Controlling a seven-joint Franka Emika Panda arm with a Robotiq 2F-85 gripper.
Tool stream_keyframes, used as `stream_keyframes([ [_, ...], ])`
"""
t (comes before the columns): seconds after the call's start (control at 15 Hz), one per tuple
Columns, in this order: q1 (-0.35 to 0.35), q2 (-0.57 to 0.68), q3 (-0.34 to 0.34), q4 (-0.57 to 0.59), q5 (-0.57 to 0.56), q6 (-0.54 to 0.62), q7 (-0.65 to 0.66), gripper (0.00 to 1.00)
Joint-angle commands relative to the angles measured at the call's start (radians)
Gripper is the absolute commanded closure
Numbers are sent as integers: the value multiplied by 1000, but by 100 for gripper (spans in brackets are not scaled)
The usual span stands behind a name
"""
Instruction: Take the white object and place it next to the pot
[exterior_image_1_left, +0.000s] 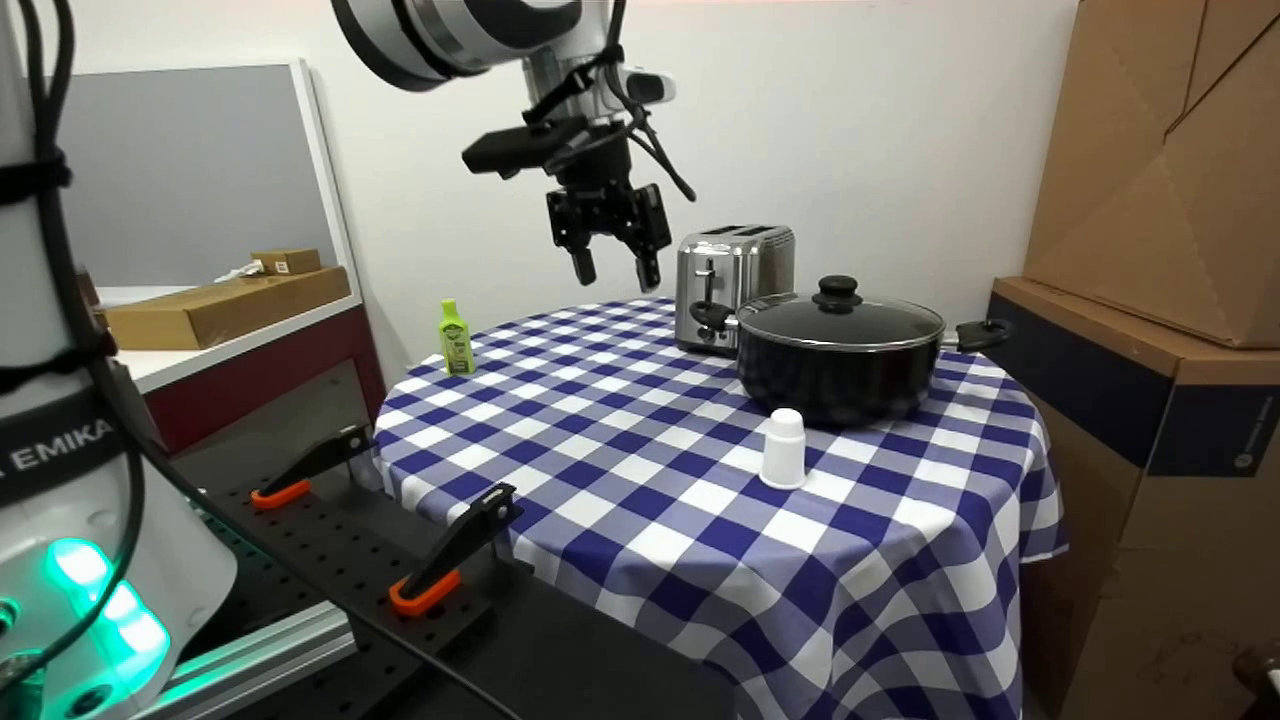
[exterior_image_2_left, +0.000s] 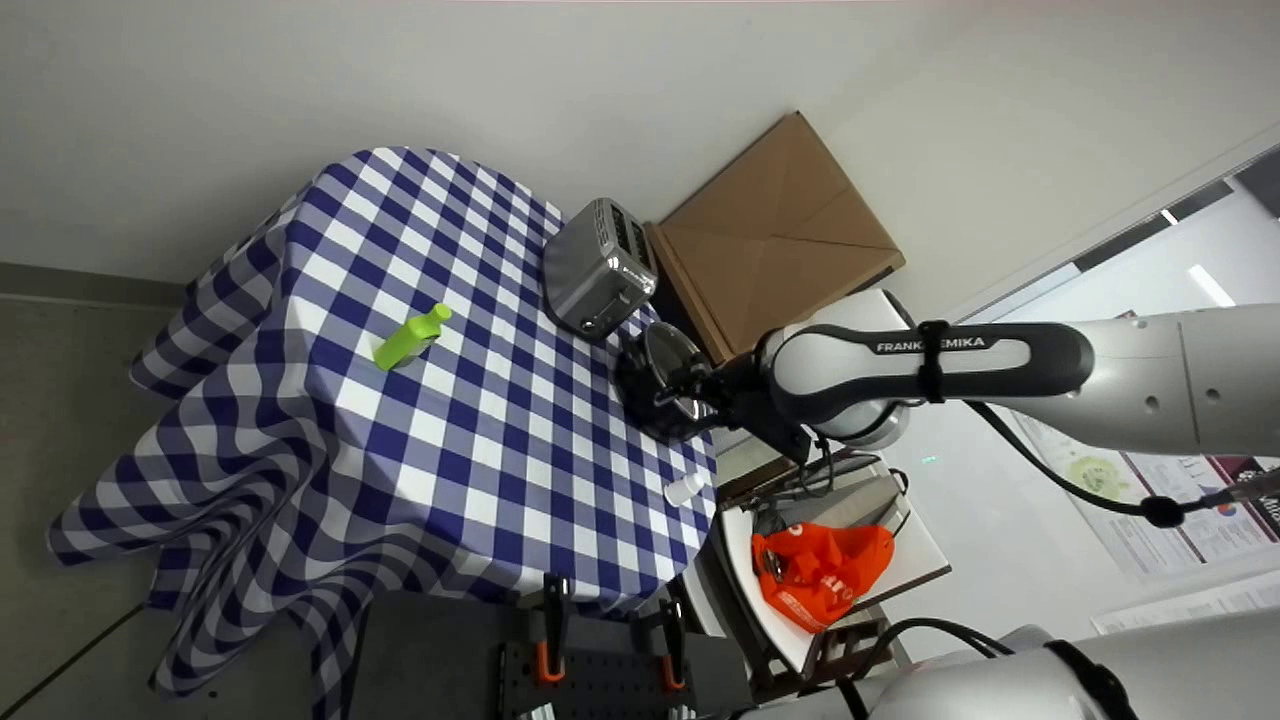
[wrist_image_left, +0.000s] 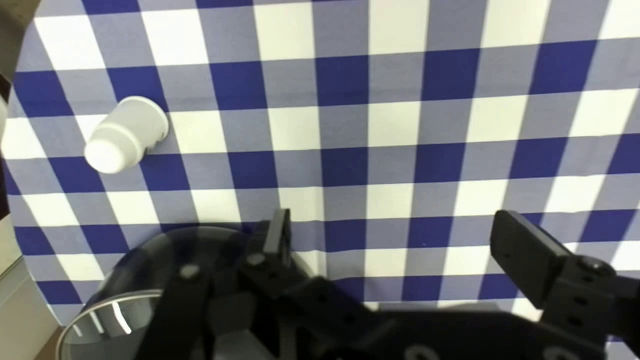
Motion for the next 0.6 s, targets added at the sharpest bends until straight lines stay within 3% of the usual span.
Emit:
stream_keyframes([
  [0.0, -65, -201, 149, -26, 128, -189, -14, 0],
  [0.27, -116, -318, 245, -3, 187, -305, 41, 0],
  [0.33, -120, -248, 247, 3, 187, -246, 5, 0],
  [0.53, -136, -304, 266, 2, 189, -287, 16, 0],
])
